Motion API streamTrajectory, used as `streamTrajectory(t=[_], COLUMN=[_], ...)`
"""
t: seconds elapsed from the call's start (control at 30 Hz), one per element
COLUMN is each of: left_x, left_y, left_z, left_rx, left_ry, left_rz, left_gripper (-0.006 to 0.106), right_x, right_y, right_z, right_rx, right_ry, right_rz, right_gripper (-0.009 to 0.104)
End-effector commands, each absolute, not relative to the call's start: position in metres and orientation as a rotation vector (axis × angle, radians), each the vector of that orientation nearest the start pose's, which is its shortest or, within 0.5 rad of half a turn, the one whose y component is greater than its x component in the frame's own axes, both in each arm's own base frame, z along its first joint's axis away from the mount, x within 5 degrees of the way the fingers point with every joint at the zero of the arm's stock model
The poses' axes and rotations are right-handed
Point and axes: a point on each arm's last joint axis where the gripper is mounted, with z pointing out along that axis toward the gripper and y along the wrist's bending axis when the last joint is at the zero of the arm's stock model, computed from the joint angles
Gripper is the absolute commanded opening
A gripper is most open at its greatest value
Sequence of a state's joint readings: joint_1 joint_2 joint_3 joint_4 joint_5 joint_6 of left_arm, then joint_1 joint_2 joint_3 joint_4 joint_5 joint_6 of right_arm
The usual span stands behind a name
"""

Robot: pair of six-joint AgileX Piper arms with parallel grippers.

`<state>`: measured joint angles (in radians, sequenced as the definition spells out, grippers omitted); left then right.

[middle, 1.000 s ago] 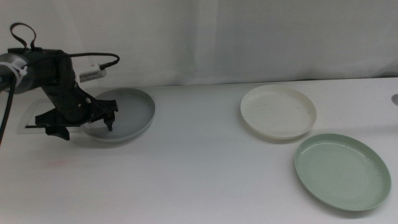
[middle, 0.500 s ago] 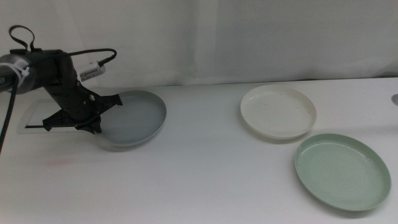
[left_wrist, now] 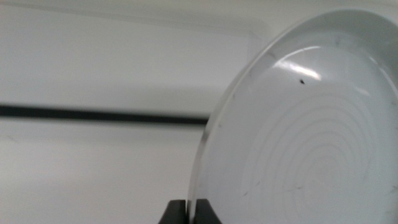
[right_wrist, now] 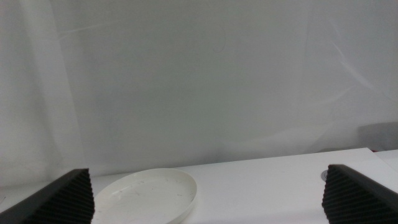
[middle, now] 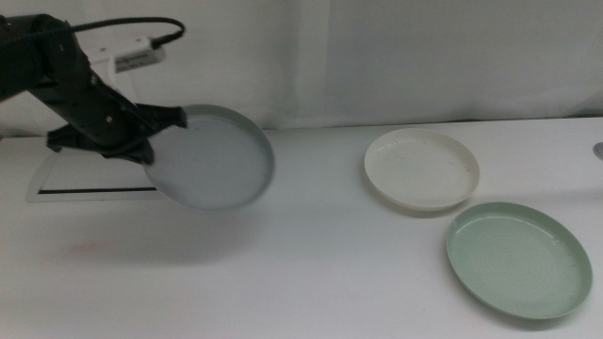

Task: Stack the three bowls on top of each other.

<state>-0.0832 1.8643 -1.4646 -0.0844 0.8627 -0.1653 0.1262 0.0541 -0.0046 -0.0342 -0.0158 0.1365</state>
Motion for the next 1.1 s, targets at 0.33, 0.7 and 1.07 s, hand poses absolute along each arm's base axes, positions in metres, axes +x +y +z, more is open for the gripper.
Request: streamTrajectory(t=[0.33, 0.7, 1.07], left_x=[0.284, 0.271, 0.275], left_y=[-0.136, -0.173, -0.175], left_z=[0.212, 0.178, 0.151], left_rx=[0.099, 0.152, 0.157], left_ry=[2.748, 2.785, 2.846], left_rz=[-0.343, -0.366, -0.319], left_gripper=[-0.003, -0.003, -0.003], right_x=[0.061, 0.061, 0.061], right_y=[0.007, 0.007, 0.007], right_z=[0.2, 0.2, 0.2], right_rx=[-0.022, -0.022, -0.022], right_ry=[1.549, 1.549, 1.549], right_rz=[0.167, 0.167, 0.167], right_gripper=[0.103, 0.103, 0.103])
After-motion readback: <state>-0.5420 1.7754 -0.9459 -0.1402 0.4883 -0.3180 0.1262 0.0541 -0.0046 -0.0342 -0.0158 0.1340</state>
